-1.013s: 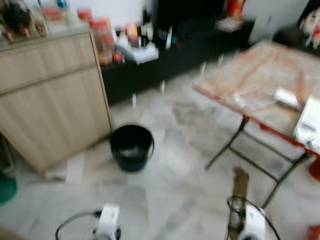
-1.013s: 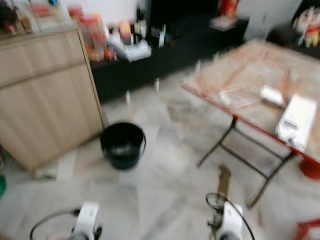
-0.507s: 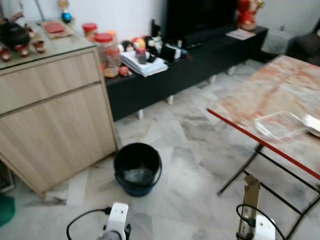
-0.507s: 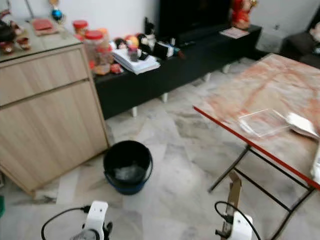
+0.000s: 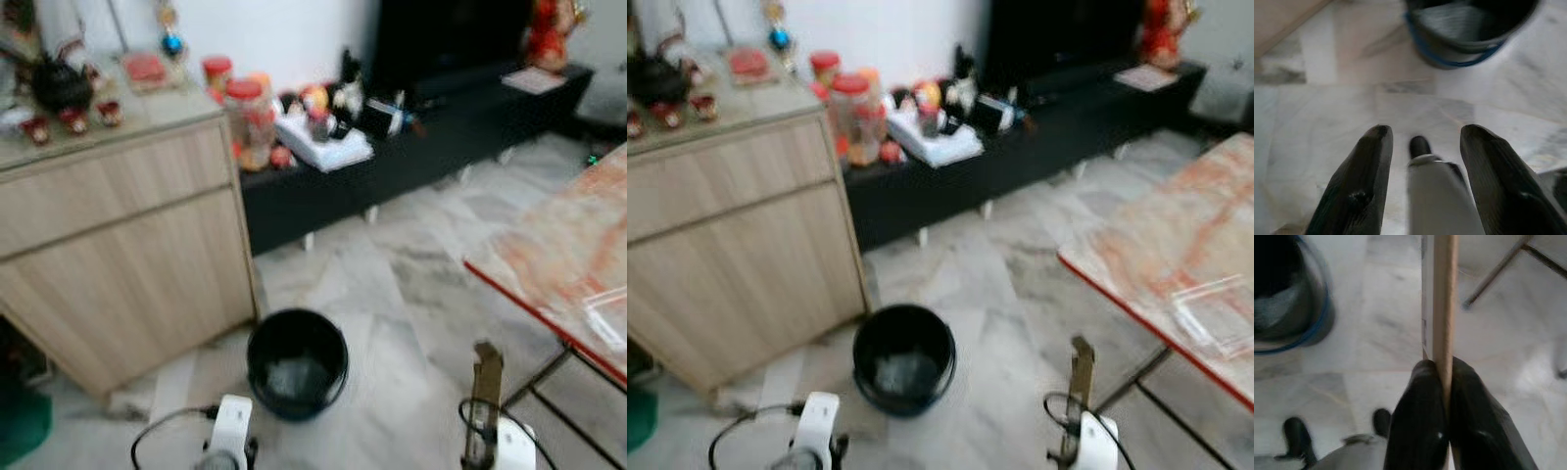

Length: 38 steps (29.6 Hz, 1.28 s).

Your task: Picking trash to rubbish bin

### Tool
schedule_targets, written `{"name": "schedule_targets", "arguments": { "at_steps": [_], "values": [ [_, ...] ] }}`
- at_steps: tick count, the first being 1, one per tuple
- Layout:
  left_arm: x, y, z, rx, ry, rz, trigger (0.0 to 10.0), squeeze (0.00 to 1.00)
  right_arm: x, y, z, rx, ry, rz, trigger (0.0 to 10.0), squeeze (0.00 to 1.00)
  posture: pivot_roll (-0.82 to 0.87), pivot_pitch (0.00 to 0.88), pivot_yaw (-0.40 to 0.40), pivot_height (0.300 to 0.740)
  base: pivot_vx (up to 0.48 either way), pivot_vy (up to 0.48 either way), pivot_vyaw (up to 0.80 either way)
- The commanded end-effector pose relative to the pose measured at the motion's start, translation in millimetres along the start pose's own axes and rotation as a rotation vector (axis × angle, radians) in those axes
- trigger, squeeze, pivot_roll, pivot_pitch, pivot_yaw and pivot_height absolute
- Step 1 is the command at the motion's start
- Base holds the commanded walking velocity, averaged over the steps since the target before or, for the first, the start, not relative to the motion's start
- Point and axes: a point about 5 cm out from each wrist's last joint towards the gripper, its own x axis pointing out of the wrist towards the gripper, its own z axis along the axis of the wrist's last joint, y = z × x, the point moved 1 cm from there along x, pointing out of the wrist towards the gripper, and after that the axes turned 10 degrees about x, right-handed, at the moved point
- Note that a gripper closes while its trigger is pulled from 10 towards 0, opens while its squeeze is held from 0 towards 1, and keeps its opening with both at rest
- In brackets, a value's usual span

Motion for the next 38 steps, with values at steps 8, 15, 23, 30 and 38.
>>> {"name": "schedule_targets", "arguments": {
  "at_steps": [8,15,23,30,38],
  "values": [
    [-0.4,-2.9,-3,0.011,0.017,-0.007,10.0,0.00,0.5,-1.6,5,0.002,-0.014,-0.007,10.0,0.00,-0.07,0.054,-0.063,0.740,0.464,0.000,0.00],
    [-0.3,-2.9,-3,0.011,0.015,-0.008,10.0,0.00,0.6,-1.1,5,0.006,-0.016,-0.007,10.0,0.00,-0.07,0.053,-0.064,0.740,0.347,0.000,0.00],
    [-0.1,-3.9,1,0.001,-0.006,-0.011,10.0,0.00,1.1,-0.8,9,0.000,-0.026,0.000,10.0,0.00,-0.08,0.048,-0.063,0.740,0.124,0.000,0.00],
    [0.0,-5.2,1,-0.004,-0.011,-0.018,10.0,0.00,5.4,12.3,45,-0.133,-0.088,0.063,10.0,0.00,-0.08,0.038,-0.065,0.740,0.000,0.000,0.00],
    [0.2,-6.5,3,-0.007,-0.021,-0.025,10.0,0.00,6.9,20.4,66,-0.260,-0.102,0.073,10.0,0.00,-0.08,0.034,-0.068,0.740,0.000,0.000,0.00]
  ]
}}
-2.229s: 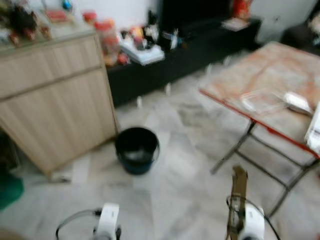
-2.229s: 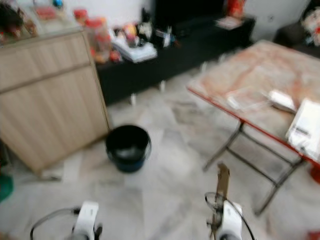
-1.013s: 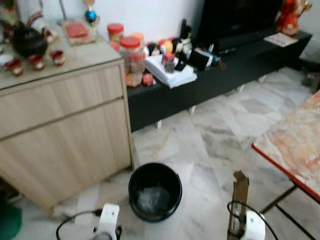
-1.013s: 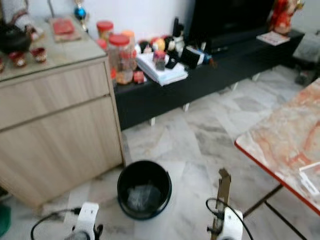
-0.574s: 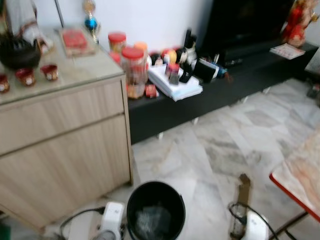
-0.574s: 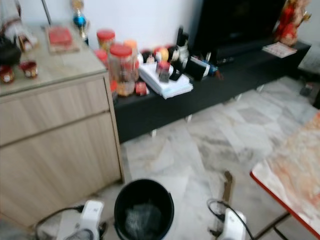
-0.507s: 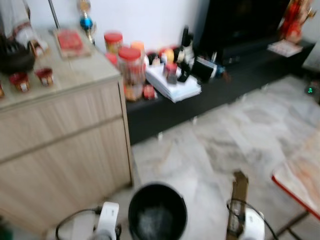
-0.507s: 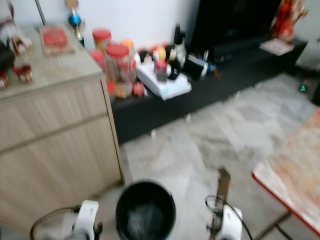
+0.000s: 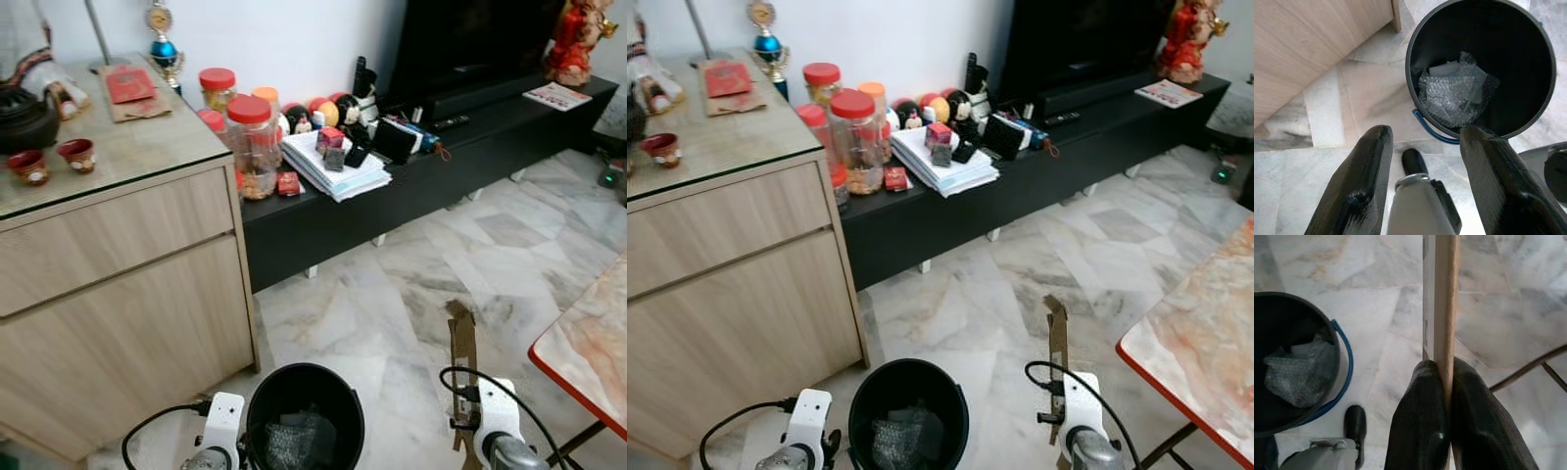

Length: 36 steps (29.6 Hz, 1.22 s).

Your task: Picking trash to rubbish bin

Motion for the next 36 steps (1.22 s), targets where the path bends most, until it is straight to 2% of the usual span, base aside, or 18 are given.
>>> {"name": "schedule_targets", "arguments": {
  "at_steps": [1,4,7,8,9,10,12,14,16,21,29,35,36],
  "values": [
    [0.5,-1.6,3,-0.014,-0.017,-0.005,10.0,0.00,3.6,13.6,27,-0.091,-0.051,0.067,10.0,0.00,-0.07,0.032,-0.076,0.740,0.000,0.000,0.00],
    [2.2,-1.2,16,-0.022,-0.066,-0.011,10.0,0.00,5.3,39.3,55,-0.128,-0.112,0.158,10.0,0.00,-0.06,0.039,-0.084,0.740,0.000,0.000,0.00],
    [3.7,-2.0,30,-0.042,-0.119,-0.026,10.0,0.00,3.8,73.5,76,-0.140,-0.156,0.263,10.0,0.00,-0.06,0.043,-0.086,0.740,0.000,0.000,0.00],
    [3.7,-2.0,30,-0.042,-0.119,-0.026,10.0,0.00,3.8,73.5,76,-0.140,-0.156,0.263,10.0,0.00,-0.06,0.043,-0.086,0.740,0.000,0.000,0.00],
    [4.4,-3.7,38,-0.050,-0.153,-0.040,10.0,0.00,0.8,100.4,87,-0.114,-0.167,0.341,10.0,0.00,-0.05,0.045,-0.089,0.740,0.000,0.000,0.00],
    [4.6,-4.3,41,-0.053,-0.163,-0.044,10.0,0.00,-0.6,109.5,89,-0.103,-0.166,0.366,10.0,0.00,-0.05,0.046,-0.091,0.740,0.000,0.000,0.00],
    [4.7,-4.7,43,-0.054,-0.168,-0.047,10.0,0.00,-1.4,114.5,91,-0.097,-0.165,0.380,10.0,0.00,-0.05,0.046,-0.091,0.740,0.000,0.000,0.00],
    [5.0,-9.3,49,-0.058,-0.192,-0.079,10.0,0.00,-7.5,146.4,89,-0.164,-0.147,0.466,10.0,0.00,-0.03,0.051,-0.101,0.740,0.000,0.000,0.00],
    [4.9,-12.1,52,-0.052,-0.204,-0.101,10.0,0.00,-11.0,160.7,85,-0.199,-0.137,0.508,10.0,0.00,-0.03,0.053,-0.103,0.740,0.000,0.000,0.00],
    [3.9,-17.0,53,-0.022,-0.226,-0.135,10.0,0.00,-14.6,177.1,70,-0.237,-0.102,0.532,10.0,0.00,-0.01,0.062,-0.113,0.740,0.000,0.000,0.00],
    [2.6,-19.5,47,-0.025,-0.224,-0.159,10.0,0.00,-15.3,179.9,57,-0.250,-0.070,0.540,10.0,0.00,-0.01,0.076,-0.115,0.740,0.000,0.000,0.00],
    [2.0,-24.1,45,-0.019,-0.220,-0.194,10.0,0.00,-14.2,177.7,56,-0.238,-0.068,0.515,10.0,0.00,-0.01,0.079,-0.116,0.740,0.000,0.000,0.00],
    [1.8,-25.1,45,-0.013,-0.221,-0.199,10.0,0.00,-14.3,177.8,57,-0.238,-0.068,0.515,10.0,0.04,-0.01,0.079,-0.116,0.740,0.000,0.000,0.00]
  ]
}}
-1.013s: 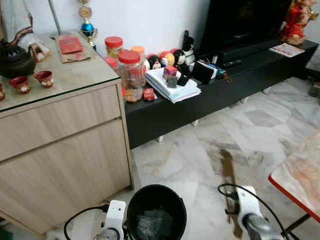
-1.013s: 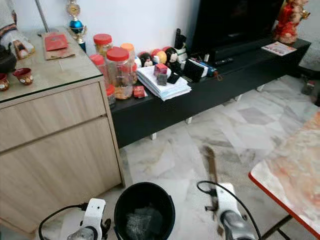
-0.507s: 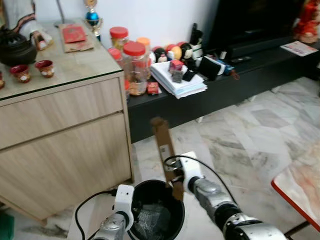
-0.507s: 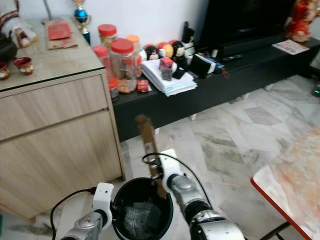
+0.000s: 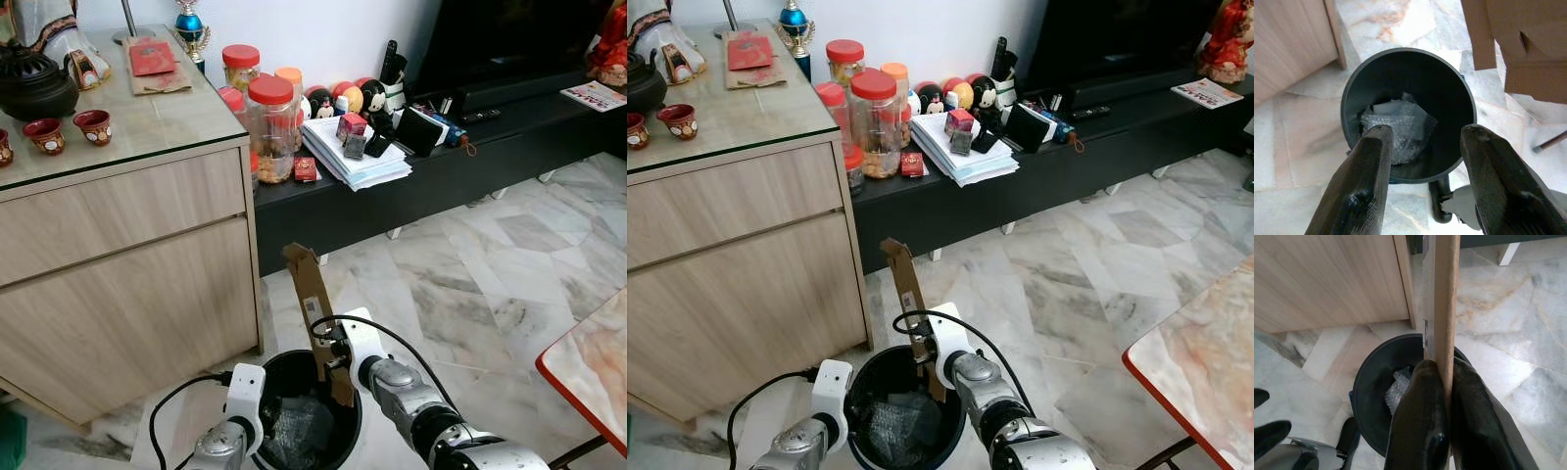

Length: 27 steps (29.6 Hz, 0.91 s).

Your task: Picking trash to rubbish bin

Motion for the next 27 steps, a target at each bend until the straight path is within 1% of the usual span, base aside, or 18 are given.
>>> {"name": "schedule_targets", "arguments": {
  "at_steps": [1,2,4,5,6,7,22,23,25,26,27],
  "values": [
    [0.1,-5.8,-1,0.024,0.005,-0.028,10.0,0.00,-0.4,-1.7,-4,0.002,0.017,-0.010,10.0,0.04,-0.01,0.079,-0.116,0.740,0.000,0.000,0.00],
    [0.1,-6.0,-1,0.024,0.005,-0.029,10.0,0.00,-0.4,-1.5,-4,0.002,0.016,-0.009,10.0,0.18,-0.01,0.079,-0.116,0.740,0.000,0.000,0.00],
    [0.2,-6.4,-1,0.023,0.004,-0.031,10.0,0.00,-0.4,-1.3,-4,0.002,0.016,-0.009,10.0,0.68,-0.01,0.079,-0.116,0.740,0.000,0.000,0.00],
    [0.1,-6.5,-1,0.024,0.004,-0.032,10.0,0.00,-0.3,-1.3,-4,0.003,0.015,-0.009,10.0,0.87,-0.01,0.079,-0.116,0.740,0.000,0.000,0.00],
    [0.1,-6.7,-2,0.024,0.005,-0.033,10.0,0.00,-0.3,-1.2,-4,0.005,0.015,-0.009,10.0,0.95,-0.01,0.079,-0.116,0.740,0.000,0.000,0.00],
    [0.1,-6.7,-2,0.025,0.006,-0.033,10.0,0.00,-0.3,-1.0,-4,0.006,0.015,-0.008,10.0,1.00,-0.01,0.079,-0.116,0.740,0.000,0.000,0.00],
    [0.1,-5.5,-2,0.028,0.009,-0.032,10.0,0.00,0.2,0.9,0,0.011,0.003,0.001,10.0,1.00,-0.01,0.078,-0.113,0.740,0.000,0.000,0.00],
    [0.1,-5.6,-2,0.028,0.008,-0.031,10.0,0.00,0.2,0.6,0,0.010,-0.001,0.001,10.0,0.36,-0.01,0.079,-0.113,0.740,0.000,0.000,0.00],
    [0.2,-5.6,-1,0.028,0.008,-0.031,10.0,0.00,0.2,0.4,1,0.009,-0.003,0.000,10.0,0.36,-0.01,0.079,-0.113,0.740,0.000,0.000,0.00],
    [0.2,-4.3,-1,0.031,0.008,-0.019,10.0,0.00,-1.0,-6.1,6,0.003,-0.026,-0.019,10.0,0.00,-0.01,0.081,-0.110,0.740,0.000,0.000,0.00],
    [0.1,-2.7,-1,0.035,0.008,-0.007,10.0,0.00,-2.5,-12.8,11,-0.006,-0.046,-0.038,10.0,0.00,-0.01,0.081,-0.110,0.740,0.000,0.000,0.00]
  ]
}}
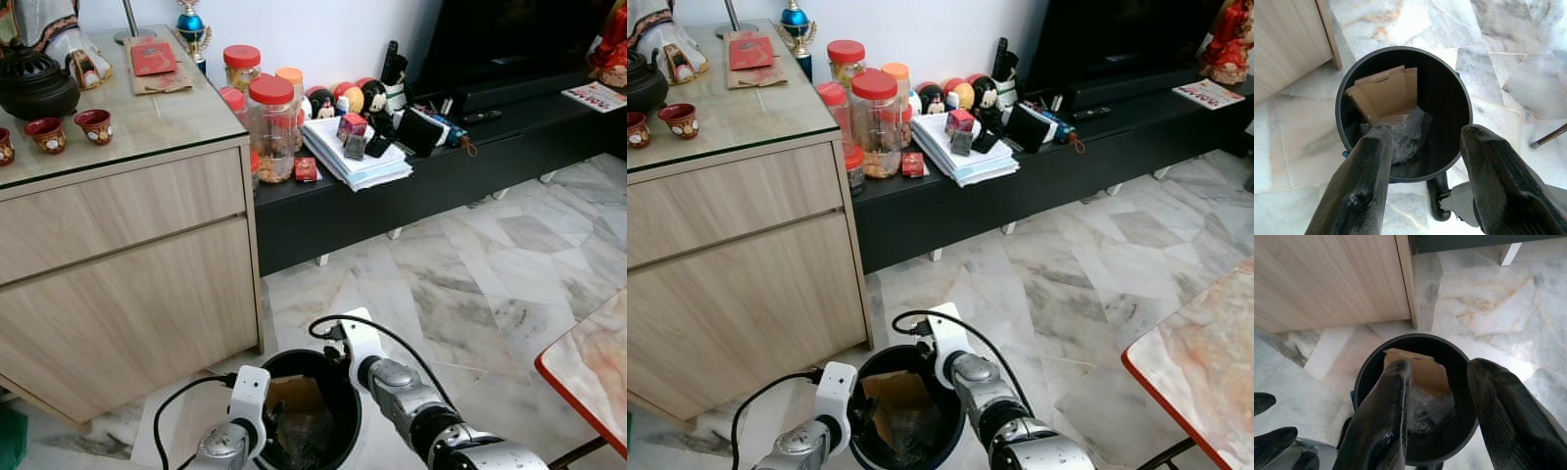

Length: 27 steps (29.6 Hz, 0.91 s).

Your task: Picking trash to rubbish bin

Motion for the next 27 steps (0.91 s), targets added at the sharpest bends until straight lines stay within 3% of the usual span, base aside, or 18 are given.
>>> {"name": "schedule_targets", "arguments": {
  "at_steps": [1,5,6,9,10,14,15,22,24,27],
  "values": [
    [-0.5,1.6,-1,0.024,0.009,0.020,10.0,0.00,-4.1,-19.9,14,-0.013,-0.057,-0.057,10.0,0.00,-0.01,0.081,-0.110,0.740,0.000,0.000,0.00],
    [-2.3,9.8,-5,0.023,0.035,0.074,10.0,0.00,-19.7,-67.7,21,-0.001,-0.098,-0.184,10.0,0.00,-0.02,0.080,-0.107,0.740,0.000,0.000,0.00],
    [-2.3,9.8,-5,0.023,0.035,0.074,10.0,0.00,-19.7,-67.7,21,-0.001,-0.098,-0.184,10.0,0.00,-0.02,0.080,-0.107,0.740,0.000,0.000,0.00],
    [-2.8,11.1,-8,0.017,0.049,0.087,10.0,0.00,-31.3,-93.7,8,0.010,-0.068,-0.257,10.0,0.00,-0.04,0.075,-0.106,0.740,0.000,0.000,0.00],
    [-2.8,11.1,-8,0.017,0.049,0.087,10.0,0.00,-31.3,-93.7,8,0.010,-0.068,-0.257,10.0,0.00,-0.04,0.075,-0.106,0.740,0.000,0.000,0.00],
    [-2.7,9.8,-8,0.011,0.051,0.084,10.0,0.00,-43.3,-113.6,-16,0.034,-0.014,-0.322,10.0,0.00,-0.04,0.073,-0.104,0.740,0.000,0.000,0.00],
    [-2.6,9.4,-8,0.011,0.052,0.084,10.0,0.00,-49.6,-121.4,-31,0.063,0.012,-0.352,10.0,0.00,-0.04,0.073,-0.101,0.740,0.000,0.000,0.00],
    [-4.0,13.9,-11,0.024,0.064,0.105,10.0,0.00,-64.5,-130.8,-74,0.186,0.078,-0.415,10.0,0.00,-0.05,0.068,-0.084,0.740,0.000,0.000,0.00],
    [-6.4,20.1,-14,0.041,0.075,0.146,10.0,0.00,-71.4,-130.4,-96,0.247,0.112,-0.439,10.0,0.00,-0.06,0.066,-0.078,0.740,0.000,0.000,0.00],
    [-9.8,29.6,-17,0.027,0.082,0.208,10.0,0.00,-74.4,-126.8,-109,0.288,0.123,-0.442,10.0,0.00,-0.05,0.063,-0.069,0.740,0.000,0.000,0.00]
  ]
}}
